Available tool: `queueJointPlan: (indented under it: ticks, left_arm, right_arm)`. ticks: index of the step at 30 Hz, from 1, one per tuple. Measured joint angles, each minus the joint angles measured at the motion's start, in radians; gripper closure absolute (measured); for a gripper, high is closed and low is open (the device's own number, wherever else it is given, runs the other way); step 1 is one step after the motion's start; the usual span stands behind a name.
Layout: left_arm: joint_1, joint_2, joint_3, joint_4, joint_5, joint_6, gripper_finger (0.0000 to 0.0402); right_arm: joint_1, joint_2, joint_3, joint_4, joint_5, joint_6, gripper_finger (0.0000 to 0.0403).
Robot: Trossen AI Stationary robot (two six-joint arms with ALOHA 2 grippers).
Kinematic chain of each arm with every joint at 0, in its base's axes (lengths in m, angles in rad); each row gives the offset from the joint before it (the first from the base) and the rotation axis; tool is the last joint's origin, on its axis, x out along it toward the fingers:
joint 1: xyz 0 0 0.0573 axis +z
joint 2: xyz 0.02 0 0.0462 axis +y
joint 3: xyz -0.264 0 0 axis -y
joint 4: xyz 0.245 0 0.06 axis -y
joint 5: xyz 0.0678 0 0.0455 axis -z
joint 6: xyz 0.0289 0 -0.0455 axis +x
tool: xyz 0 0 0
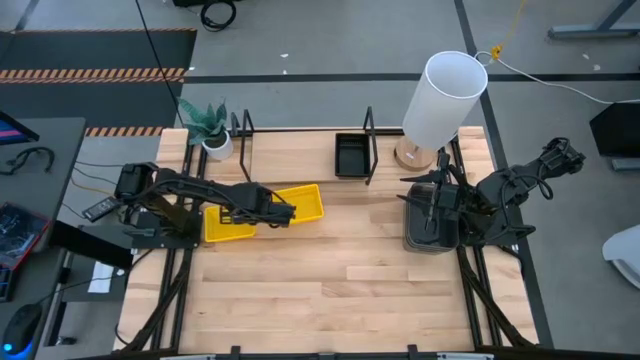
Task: Stack baskets on shelf by color
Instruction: Stack the left yellow bin on the yellow bin
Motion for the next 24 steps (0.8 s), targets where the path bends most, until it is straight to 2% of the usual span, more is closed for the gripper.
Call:
queueJointPlan:
  ticks: [4,16,20,24]
  left_arm:
    - [0.01,0.0,-0.047,0.072,0.006,-0.019,0.0186]
    - [0.016,0.001,-0.182,0.109,0.124,-0.048,0.0245]
    - [0.016,0.002,-0.19,0.13,0.134,-0.062,0.0285]
    - [0.019,0.002,-0.19,0.151,0.165,-0.071,0.0349]
  right_arm:
    - [0.0,0.0,0.0,0.0,-0.023,0.0,0.0227]
    - [0.0,0.0,0.0,0.0,-0.027,-0.001,0.0227]
    - [0.0,0.0,0.0,0.0,-0.027,-0.002,0.0227]
    - [0.0,0.0,0.0,0.0,-0.027,-0.002,0.0227]
